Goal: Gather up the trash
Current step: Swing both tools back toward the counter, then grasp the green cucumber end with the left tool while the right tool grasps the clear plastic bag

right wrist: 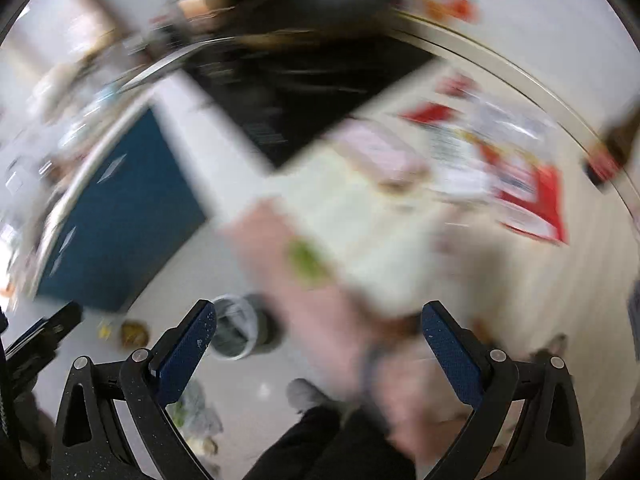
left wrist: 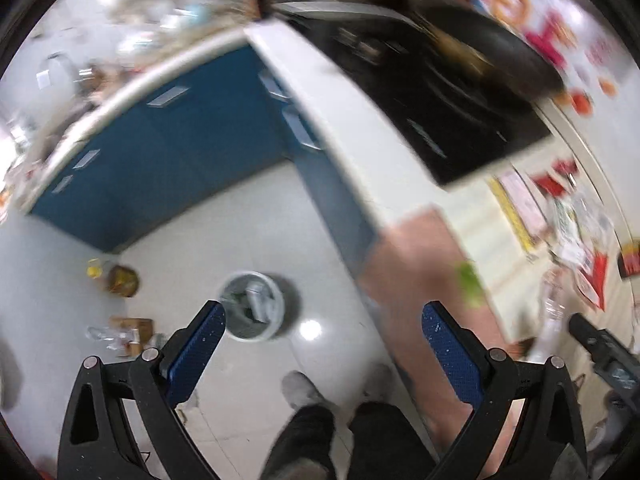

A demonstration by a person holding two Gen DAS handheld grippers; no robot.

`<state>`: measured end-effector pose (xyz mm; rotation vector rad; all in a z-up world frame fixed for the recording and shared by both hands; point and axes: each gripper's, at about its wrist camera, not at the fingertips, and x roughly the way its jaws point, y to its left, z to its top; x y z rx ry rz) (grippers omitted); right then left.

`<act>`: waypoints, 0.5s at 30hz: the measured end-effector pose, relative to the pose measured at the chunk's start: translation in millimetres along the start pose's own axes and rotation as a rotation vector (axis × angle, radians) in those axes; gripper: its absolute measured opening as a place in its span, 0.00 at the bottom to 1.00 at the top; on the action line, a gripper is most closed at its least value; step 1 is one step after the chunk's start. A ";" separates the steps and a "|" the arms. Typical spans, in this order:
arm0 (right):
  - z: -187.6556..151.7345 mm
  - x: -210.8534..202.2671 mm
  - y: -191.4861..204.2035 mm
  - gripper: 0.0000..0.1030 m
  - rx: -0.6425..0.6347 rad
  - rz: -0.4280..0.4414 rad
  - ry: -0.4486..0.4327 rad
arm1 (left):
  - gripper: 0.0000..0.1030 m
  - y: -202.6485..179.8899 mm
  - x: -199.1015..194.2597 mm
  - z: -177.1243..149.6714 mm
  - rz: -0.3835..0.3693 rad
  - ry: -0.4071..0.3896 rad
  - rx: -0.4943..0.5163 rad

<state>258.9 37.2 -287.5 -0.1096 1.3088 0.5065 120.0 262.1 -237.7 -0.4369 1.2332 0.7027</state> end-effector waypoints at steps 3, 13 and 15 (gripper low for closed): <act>10.5 42.1 -50.6 0.82 0.069 -0.035 0.078 | 0.96 -54.9 46.4 11.7 -0.070 0.115 0.031; 15.5 94.4 -80.9 0.50 0.069 -0.036 0.123 | 0.48 -141.3 128.4 9.0 -0.105 0.297 0.072; 14.6 94.1 -79.3 0.43 0.041 -0.044 0.117 | 0.36 -146.4 125.9 5.2 -0.075 0.283 0.116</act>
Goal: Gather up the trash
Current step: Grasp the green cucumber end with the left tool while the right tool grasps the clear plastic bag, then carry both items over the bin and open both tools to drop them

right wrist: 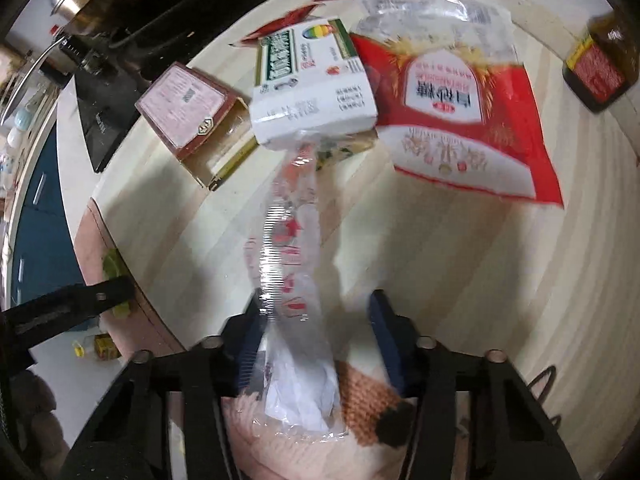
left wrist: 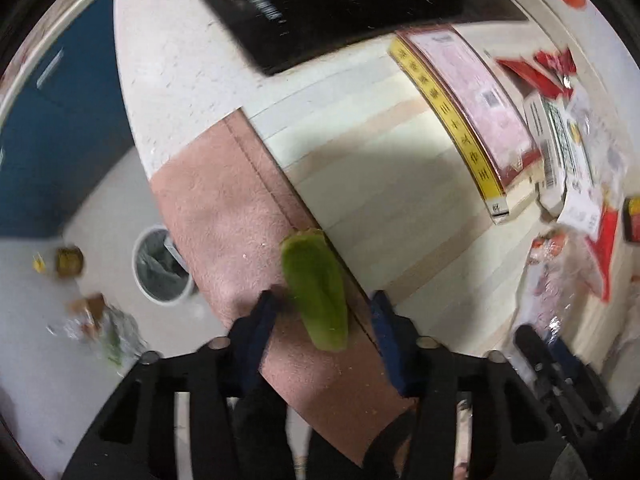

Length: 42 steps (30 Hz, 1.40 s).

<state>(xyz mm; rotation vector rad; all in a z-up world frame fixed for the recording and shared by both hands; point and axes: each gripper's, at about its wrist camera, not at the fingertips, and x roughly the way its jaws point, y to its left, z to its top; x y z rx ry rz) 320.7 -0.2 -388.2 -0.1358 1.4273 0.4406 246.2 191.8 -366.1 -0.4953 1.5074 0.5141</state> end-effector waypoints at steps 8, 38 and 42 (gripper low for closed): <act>-8.5 -6.2 2.0 0.12 -0.028 0.005 -0.020 | 0.04 4.9 -10.2 -15.3 0.059 -0.071 0.050; -75.6 -91.0 174.1 0.08 -0.294 0.213 -0.105 | 0.04 200.4 -108.6 -101.4 -0.007 -0.346 -0.196; -98.4 -62.9 237.9 0.08 -0.391 0.229 -0.071 | 0.04 263.5 -79.0 -117.6 0.000 -0.302 -0.299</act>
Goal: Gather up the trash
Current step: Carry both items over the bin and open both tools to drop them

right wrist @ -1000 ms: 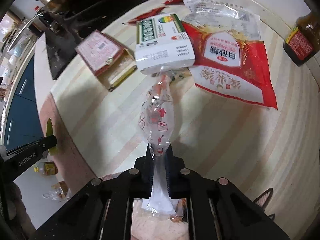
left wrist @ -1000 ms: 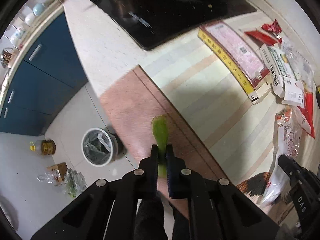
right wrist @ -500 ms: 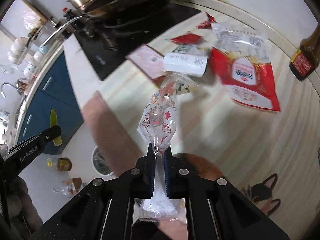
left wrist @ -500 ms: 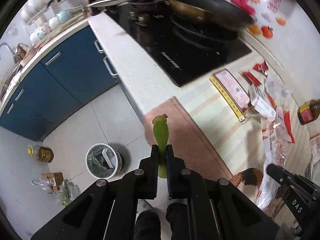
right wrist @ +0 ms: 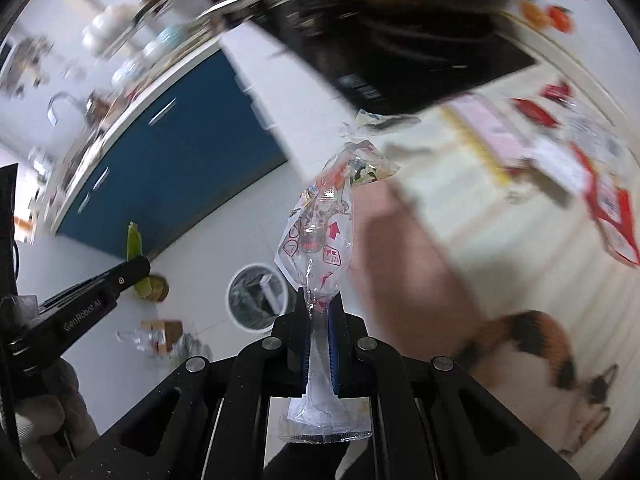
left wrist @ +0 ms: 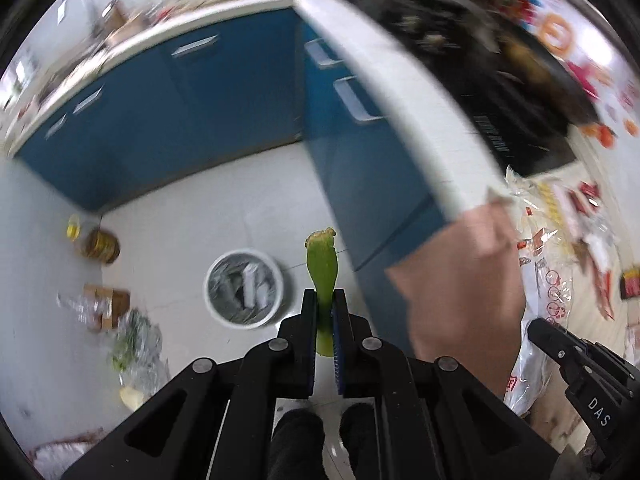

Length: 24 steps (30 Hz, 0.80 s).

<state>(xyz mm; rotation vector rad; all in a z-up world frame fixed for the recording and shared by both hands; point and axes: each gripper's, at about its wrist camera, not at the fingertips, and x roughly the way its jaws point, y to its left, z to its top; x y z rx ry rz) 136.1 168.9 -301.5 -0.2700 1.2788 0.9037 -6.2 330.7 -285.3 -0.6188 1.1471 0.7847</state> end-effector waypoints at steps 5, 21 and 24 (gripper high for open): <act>-3.7 81.9 62.7 0.07 -0.083 0.052 0.086 | 0.04 88.5 57.8 -11.9 0.045 0.073 -0.139; -88.4 522.6 146.6 0.07 -0.145 0.171 0.558 | 0.05 280.3 417.6 -76.2 -0.008 0.426 -0.433; -100.9 588.1 144.3 0.07 -0.139 0.140 0.611 | 0.08 288.5 466.3 -83.1 -0.024 0.473 -0.431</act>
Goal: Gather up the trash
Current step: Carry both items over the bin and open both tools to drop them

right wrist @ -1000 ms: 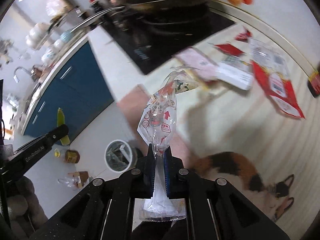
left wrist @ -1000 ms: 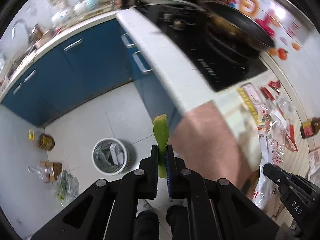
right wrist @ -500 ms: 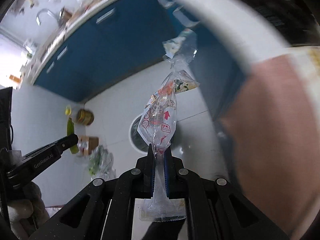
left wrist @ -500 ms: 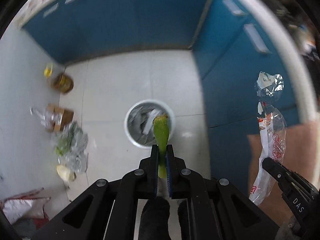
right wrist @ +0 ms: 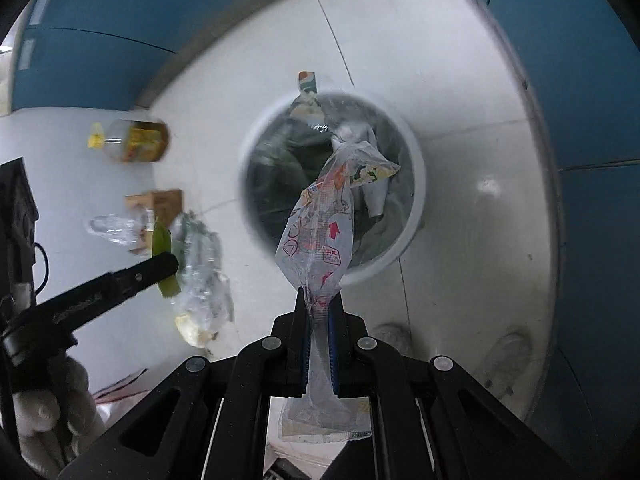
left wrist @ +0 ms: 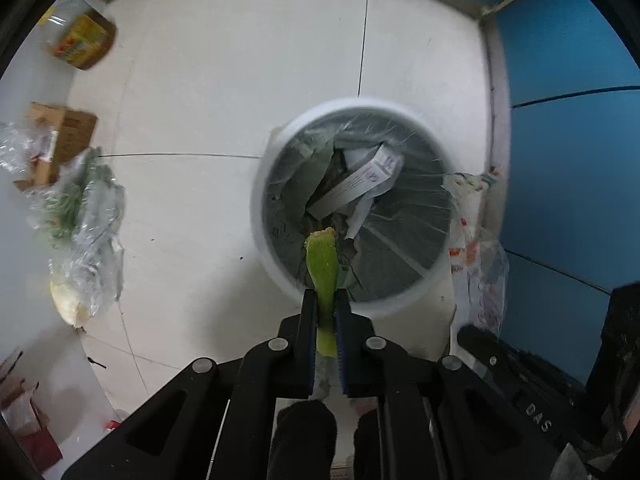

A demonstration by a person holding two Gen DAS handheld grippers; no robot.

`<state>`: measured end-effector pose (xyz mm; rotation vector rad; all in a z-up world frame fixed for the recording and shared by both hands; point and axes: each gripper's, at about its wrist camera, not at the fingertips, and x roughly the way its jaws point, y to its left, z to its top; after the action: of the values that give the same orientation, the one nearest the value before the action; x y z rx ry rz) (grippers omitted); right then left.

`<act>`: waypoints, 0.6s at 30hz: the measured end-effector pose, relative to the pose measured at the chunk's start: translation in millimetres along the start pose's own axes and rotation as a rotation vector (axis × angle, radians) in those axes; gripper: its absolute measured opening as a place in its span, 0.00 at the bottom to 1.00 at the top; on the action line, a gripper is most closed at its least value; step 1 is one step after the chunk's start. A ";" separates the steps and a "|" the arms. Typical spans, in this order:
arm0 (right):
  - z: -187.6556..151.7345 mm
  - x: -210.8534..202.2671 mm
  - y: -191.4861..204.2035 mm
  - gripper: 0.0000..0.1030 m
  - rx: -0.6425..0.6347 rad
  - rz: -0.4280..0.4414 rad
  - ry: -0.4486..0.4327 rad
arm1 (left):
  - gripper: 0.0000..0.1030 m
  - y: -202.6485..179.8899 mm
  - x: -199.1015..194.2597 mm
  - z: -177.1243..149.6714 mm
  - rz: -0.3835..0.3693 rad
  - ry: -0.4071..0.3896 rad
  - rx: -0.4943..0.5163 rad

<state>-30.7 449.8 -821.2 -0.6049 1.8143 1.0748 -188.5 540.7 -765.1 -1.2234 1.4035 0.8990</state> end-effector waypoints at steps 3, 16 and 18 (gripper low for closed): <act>22.8 37.2 -5.1 0.08 -0.020 -0.039 0.032 | 0.09 -2.0 23.6 13.1 0.004 0.012 0.013; 39.2 12.5 6.5 0.77 -0.078 -0.182 -0.040 | 0.91 19.7 -26.1 -1.6 0.107 -0.114 0.002; 30.7 -6.7 13.3 0.85 -0.108 -0.235 -0.087 | 0.91 21.7 -42.3 -9.9 0.147 -0.156 0.003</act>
<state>-23.7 482.7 -815.9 -0.8023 1.5734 1.0267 -213.5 544.5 -723.6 -1.0343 1.3819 1.0697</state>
